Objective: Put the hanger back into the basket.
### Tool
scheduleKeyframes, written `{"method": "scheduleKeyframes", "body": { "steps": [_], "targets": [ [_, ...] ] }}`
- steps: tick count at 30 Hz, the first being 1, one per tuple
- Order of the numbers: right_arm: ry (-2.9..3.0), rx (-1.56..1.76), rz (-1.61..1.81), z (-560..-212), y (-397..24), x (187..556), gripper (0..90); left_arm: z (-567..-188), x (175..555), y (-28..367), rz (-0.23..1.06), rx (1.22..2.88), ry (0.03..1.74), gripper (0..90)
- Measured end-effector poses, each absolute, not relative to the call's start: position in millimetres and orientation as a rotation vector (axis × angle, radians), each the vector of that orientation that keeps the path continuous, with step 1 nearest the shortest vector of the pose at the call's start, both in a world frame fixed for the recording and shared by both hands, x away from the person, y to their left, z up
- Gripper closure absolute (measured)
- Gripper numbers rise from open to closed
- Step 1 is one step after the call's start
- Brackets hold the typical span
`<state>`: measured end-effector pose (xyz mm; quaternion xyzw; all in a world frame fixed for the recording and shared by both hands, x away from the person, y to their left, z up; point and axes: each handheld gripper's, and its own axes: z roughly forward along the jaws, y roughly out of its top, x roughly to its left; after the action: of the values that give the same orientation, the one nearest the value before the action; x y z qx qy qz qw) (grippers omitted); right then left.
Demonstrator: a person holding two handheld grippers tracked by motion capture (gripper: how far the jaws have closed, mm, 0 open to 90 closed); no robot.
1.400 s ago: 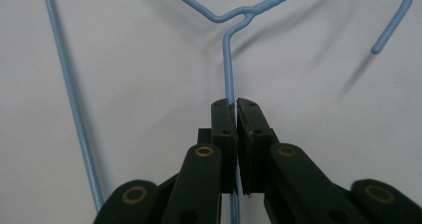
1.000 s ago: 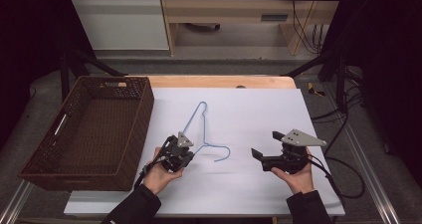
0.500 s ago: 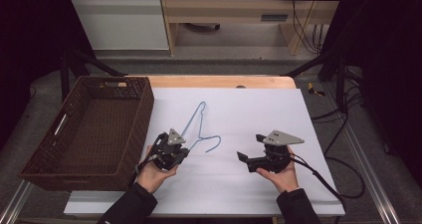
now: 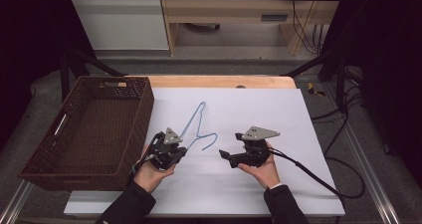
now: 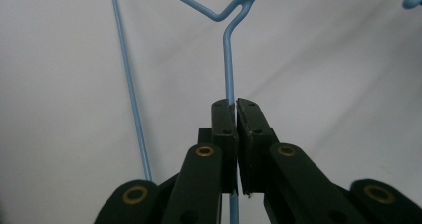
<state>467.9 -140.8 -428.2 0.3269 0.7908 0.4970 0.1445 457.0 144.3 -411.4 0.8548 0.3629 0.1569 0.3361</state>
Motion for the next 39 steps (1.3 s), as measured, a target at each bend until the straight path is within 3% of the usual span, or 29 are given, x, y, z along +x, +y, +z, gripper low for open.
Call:
{"method": "scheduleKeyframes", "body": {
  "steps": [17,24,34,39],
  "targets": [
    [2.305,0.891,1.477,-433.4,-99.3,483.9,26.4,-410.4,456.4,146.1,0.409,2.227,0.947,87.2],
    [2.308,0.855,1.531,-436.1,-88.1,490.7,42.1,-411.4,456.5,145.8,0.400,2.237,0.945,87.2],
    [2.327,0.792,1.580,-436.8,-83.8,494.6,75.0,-414.1,456.3,144.1,0.390,2.249,0.940,87.2],
    [2.331,0.783,1.567,-436.5,-84.5,494.9,84.8,-417.1,456.2,143.3,0.385,2.257,0.936,87.2]
  ]
}}
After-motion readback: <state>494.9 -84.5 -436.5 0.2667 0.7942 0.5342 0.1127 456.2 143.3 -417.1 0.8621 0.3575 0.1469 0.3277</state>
